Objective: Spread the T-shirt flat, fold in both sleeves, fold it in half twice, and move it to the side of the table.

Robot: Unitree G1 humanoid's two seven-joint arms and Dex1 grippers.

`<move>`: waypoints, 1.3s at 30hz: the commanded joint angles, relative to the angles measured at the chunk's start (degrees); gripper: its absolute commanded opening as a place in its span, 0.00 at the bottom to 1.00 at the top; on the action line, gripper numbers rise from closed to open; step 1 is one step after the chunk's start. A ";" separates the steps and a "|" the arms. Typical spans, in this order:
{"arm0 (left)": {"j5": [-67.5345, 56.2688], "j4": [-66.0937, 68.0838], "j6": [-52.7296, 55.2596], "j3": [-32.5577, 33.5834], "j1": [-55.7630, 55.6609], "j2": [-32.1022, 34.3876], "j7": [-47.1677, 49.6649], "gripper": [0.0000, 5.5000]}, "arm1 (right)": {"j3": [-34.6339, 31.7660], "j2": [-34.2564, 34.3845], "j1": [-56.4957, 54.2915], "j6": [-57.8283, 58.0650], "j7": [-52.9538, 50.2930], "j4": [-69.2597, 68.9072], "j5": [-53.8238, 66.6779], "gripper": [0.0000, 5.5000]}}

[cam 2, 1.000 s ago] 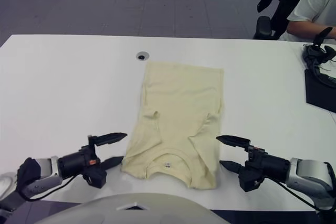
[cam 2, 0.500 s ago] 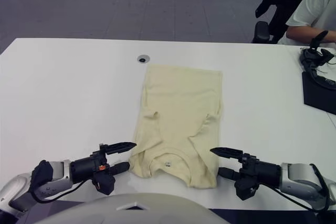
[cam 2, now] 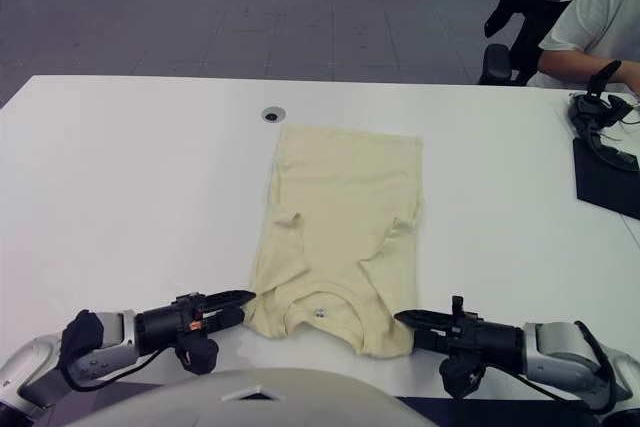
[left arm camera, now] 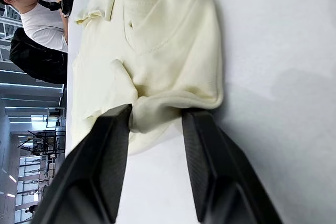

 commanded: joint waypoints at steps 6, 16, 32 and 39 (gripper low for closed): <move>-0.16 0.38 2.68 -1.27 1.29 0.18 -3.85 0.04 | 4.44 -3.03 1.40 6.99 1.57 -0.96 4.72 0.01; -29.52 -9.48 20.72 7.59 10.40 9.12 -20.27 0.00 | 5.14 -14.75 7.95 48.29 29.10 -21.92 70.56 0.00; -63.29 -39.66 32.29 52.94 35.68 6.47 -47.75 0.00 | -23.06 -6.12 19.18 75.28 47.28 -39.77 92.16 0.00; -69.57 -42.66 36.16 57.01 33.08 5.85 -52.18 0.00 | -27.86 -1.77 17.72 81.56 49.53 -43.89 89.90 0.00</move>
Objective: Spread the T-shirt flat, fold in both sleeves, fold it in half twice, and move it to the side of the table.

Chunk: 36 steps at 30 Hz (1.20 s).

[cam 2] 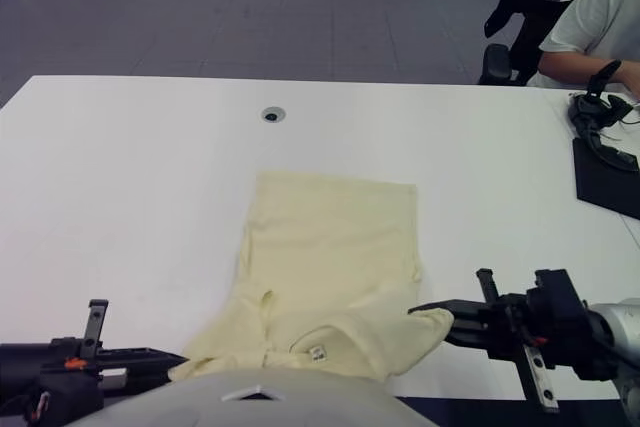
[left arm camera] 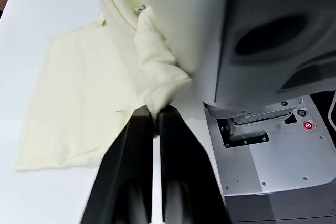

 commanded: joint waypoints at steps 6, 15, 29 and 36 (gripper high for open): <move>6.16 11.49 7.12 -19.49 -30.65 8.31 6.23 0.00 | 6.75 3.33 -17.57 3.17 -3.10 10.05 -11.58 0.00; 26.13 50.47 8.22 -51.17 -74.93 -12.59 11.91 0.00 | 24.69 14.85 -50.03 -5.54 -9.42 38.54 -34.81 0.00; 36.54 92.87 -8.05 -57.34 -92.58 -28.01 22.80 0.00 | 25.33 21.76 -65.65 -14.60 -6.36 68.90 -42.76 0.00; 34.50 96.13 -6.19 -53.26 -93.24 -32.93 29.18 0.07 | 18.22 22.71 -64.44 -13.28 -10.90 71.81 -39.73 0.11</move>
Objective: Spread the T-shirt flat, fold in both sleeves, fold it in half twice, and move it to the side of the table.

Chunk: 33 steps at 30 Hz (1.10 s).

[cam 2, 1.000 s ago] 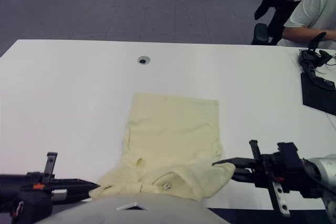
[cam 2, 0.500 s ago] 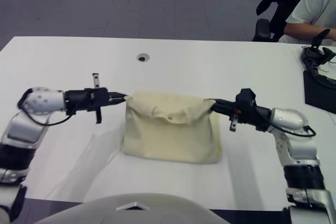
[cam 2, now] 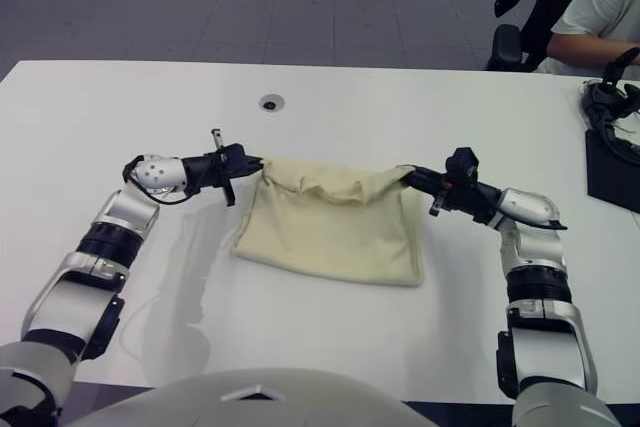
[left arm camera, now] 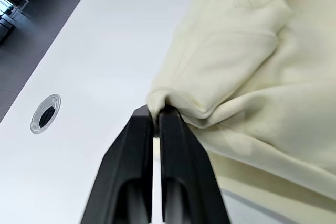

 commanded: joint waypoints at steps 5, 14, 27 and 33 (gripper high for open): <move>-6.75 -0.49 6.78 7.99 -0.16 -6.09 8.38 0.25 | -9.98 2.26 6.34 4.57 -8.03 -2.00 5.82 0.27; -9.92 -9.80 15.45 15.10 5.82 -5.28 16.94 0.54 | -6.89 5.62 12.10 6.95 -10.76 -17.81 4.68 0.56; -7.79 -40.73 15.25 14.46 20.26 -2.98 18.85 0.95 | 19.06 -3.40 -10.50 -14.06 -33.19 5.51 -44.59 0.95; -7.38 -48.83 16.44 16.61 25.70 -0.06 19.28 0.98 | 20.53 -14.58 -8.90 -17.13 -35.51 8.64 -49.71 0.98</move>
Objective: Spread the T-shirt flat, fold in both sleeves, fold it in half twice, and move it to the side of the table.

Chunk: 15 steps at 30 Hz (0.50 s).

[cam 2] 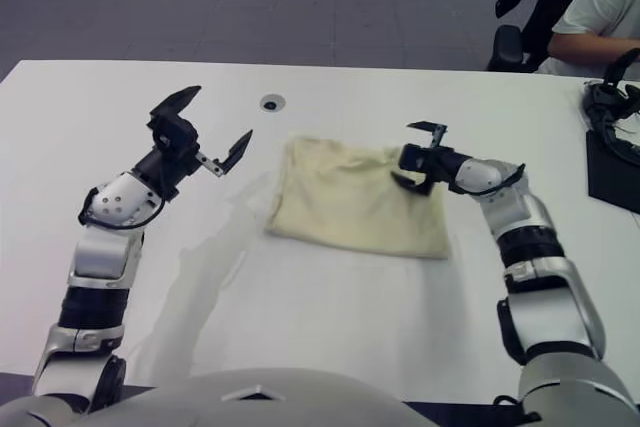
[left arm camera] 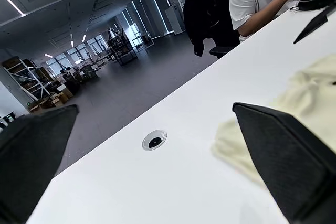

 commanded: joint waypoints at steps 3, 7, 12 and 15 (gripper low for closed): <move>-0.15 -8.30 2.60 3.51 4.76 3.84 0.31 0.98 | -1.30 -12.94 12.10 -0.22 9.22 -8.83 2.46 0.98; 0.04 -11.07 3.54 1.70 5.23 2.99 0.72 0.98 | -3.11 -18.63 25.11 3.89 19.10 -27.56 10.96 0.98; 0.51 -12.34 4.08 -0.05 6.64 2.41 1.33 0.98 | -1.20 -18.56 32.27 9.57 26.02 -46.05 17.82 0.98; 0.59 -12.74 4.38 -0.93 6.78 2.25 1.29 0.98 | 1.95 -14.67 31.92 10.02 24.76 -47.90 15.16 0.98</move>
